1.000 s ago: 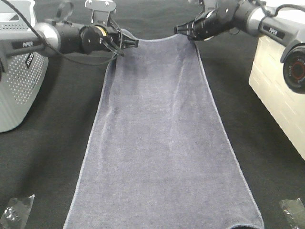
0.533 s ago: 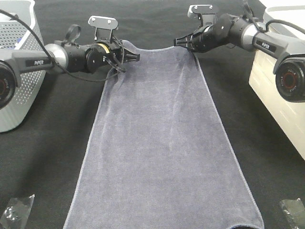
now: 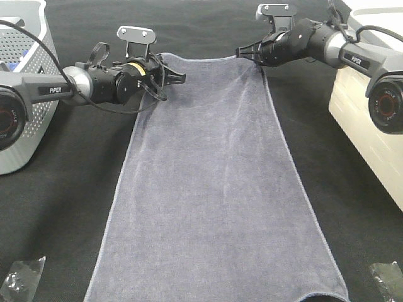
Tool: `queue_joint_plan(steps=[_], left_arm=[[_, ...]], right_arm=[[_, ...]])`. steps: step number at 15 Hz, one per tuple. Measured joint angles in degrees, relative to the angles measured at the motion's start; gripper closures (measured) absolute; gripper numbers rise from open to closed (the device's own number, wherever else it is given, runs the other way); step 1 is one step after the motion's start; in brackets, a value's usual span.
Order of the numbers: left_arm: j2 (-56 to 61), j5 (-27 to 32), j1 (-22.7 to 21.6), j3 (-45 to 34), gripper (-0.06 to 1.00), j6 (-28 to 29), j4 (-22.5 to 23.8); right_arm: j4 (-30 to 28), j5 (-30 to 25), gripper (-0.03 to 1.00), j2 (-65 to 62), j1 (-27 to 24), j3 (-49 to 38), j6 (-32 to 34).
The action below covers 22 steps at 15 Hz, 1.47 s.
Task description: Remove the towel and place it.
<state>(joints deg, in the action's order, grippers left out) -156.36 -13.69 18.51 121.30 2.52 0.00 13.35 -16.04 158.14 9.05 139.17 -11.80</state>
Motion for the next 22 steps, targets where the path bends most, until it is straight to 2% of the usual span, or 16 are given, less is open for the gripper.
queue_joint_plan(steps=[3, 8, 16, 22], left_arm=[[-1.03, -1.03, 0.00, 0.00, 0.84, 0.00, 0.00], [-2.01, -1.32, -1.26, 0.00, 0.69, -0.06, 0.00], [-2.12, -0.06, -3.61, 0.00, 0.66, 0.00, 0.00], [-1.60, 0.23, -2.23, 0.00, 0.66, 1.43, 0.00]], right_arm=[[0.00, 0.23, 0.95, 0.63, 0.00, 0.00, 0.00], [0.00, 0.29, 0.95, 1.89, -0.29, 0.00, -1.09], [0.00, 0.06, 0.95, 1.89, -0.69, 0.00, -1.09], [0.40, 0.06, 0.95, 1.89, -0.74, 0.00, -1.09]])
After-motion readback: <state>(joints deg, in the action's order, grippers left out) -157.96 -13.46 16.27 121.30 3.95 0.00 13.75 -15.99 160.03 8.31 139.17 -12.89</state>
